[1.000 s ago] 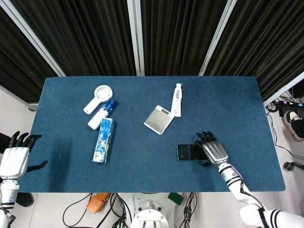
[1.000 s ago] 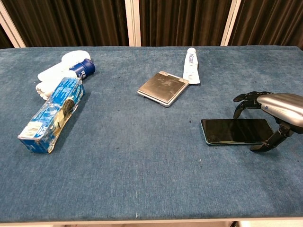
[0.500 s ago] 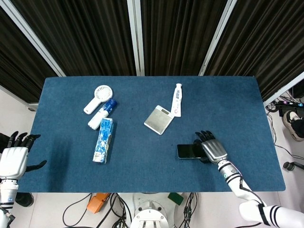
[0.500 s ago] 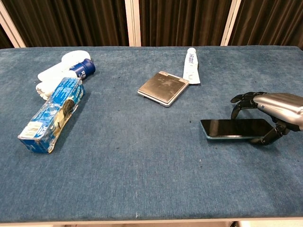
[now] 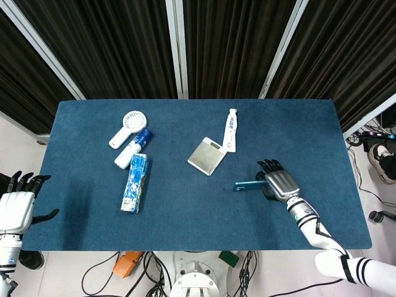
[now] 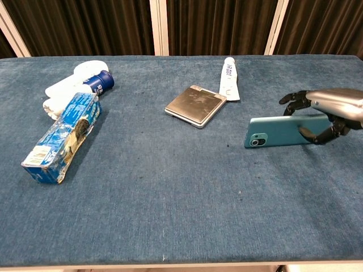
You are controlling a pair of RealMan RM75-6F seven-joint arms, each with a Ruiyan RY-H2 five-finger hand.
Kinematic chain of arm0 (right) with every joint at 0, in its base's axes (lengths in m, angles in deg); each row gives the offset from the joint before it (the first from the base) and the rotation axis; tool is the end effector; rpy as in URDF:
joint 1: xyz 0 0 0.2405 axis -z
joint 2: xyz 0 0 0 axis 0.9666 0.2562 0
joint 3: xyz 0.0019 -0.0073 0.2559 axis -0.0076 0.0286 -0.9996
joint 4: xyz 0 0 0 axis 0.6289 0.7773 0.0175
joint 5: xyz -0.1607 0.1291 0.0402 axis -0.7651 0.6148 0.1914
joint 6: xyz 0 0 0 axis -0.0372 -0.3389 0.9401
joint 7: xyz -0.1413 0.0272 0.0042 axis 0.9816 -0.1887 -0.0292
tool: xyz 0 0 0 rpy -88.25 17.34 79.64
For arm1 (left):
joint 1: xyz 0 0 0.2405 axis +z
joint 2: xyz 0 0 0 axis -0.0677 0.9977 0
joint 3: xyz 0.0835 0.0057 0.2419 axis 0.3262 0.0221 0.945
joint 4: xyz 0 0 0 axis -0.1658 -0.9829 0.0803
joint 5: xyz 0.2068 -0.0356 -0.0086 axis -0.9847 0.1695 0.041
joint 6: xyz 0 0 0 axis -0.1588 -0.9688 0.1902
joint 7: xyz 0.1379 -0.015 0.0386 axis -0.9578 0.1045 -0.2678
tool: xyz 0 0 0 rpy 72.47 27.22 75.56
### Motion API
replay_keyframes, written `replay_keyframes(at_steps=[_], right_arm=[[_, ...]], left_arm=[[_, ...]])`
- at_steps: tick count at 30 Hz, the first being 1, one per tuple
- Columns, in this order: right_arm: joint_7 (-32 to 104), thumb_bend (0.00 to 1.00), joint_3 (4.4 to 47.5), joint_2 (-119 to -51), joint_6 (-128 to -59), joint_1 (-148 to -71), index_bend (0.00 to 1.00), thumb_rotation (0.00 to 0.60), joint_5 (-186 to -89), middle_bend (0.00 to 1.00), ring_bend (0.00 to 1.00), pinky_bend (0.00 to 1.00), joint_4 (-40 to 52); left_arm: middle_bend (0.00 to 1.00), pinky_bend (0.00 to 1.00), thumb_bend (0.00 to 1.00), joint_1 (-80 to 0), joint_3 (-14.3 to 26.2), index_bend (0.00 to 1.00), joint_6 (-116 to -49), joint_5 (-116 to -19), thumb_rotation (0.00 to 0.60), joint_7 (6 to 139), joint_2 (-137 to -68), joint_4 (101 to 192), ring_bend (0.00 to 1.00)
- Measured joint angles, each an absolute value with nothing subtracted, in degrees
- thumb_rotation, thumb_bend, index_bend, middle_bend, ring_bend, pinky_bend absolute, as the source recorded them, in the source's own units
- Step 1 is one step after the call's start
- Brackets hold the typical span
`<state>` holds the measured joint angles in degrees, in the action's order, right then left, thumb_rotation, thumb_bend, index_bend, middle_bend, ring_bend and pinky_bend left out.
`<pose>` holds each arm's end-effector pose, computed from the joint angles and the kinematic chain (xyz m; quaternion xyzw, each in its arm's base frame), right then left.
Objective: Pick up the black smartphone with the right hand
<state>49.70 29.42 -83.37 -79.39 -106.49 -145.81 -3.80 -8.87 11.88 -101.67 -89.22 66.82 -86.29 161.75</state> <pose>-0.2346 -0.3057 0.0074 0.7469 -0.4223 0.2965 0.4195 -0.3306 0.1804 0.1471 -0.6082 -0.3707 -0.3301 0.6195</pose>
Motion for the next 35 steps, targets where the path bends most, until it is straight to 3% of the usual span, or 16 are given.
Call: replay_keyframes(at_steps=[9, 19, 27, 31, 35], right_arm=[[51.72, 0.72, 28.31, -84.14, -79.39, -108.17, 0.36, 0.600, -143.02, 0.12, 0.00, 0.07, -1.48], [53.29, 0.70, 28.88, -79.59, -92.61, -103.04, 0.33, 0.600, -145.91, 0.12, 0.00, 0.06, -8.16], [49.25, 0.42, 30.90, -70.86, -107.18, -93.83, 0.24, 0.600, -151.82, 0.12, 0.00, 0.06, -15.22], [45.85, 0.39, 32.87, -67.19, -114.04, -87.63, 0.21, 0.600, -154.23, 0.12, 0.00, 0.06, -17.25], [42.10, 0.39, 34.71, -64.78, -116.65, -84.02, 0.20, 0.600, -155.88, 0.12, 0.00, 0.06, -18.08]], left_arm=[[0.22, 0.00, 0.09, -8.77, 11.91, 0.20, -101.75, -89.21, 0.600, 67.18, -86.28, 161.60, 0.13], [0.22, 0.00, 0.09, -8.82, 11.74, 0.20, -102.38, -89.91, 0.600, 67.87, -86.47, 161.12, 0.13], [0.22, 0.00, 0.09, -8.51, 11.86, 0.20, -103.76, -91.09, 0.600, 67.79, -86.37, 161.57, 0.13], [0.22, 0.00, 0.09, -8.30, 11.94, 0.20, -104.34, -91.50, 0.600, 67.47, -86.15, 162.18, 0.13], [0.22, 0.00, 0.09, -8.20, 11.97, 0.20, -104.64, -91.75, 0.600, 67.10, -85.91, 162.77, 0.13]])
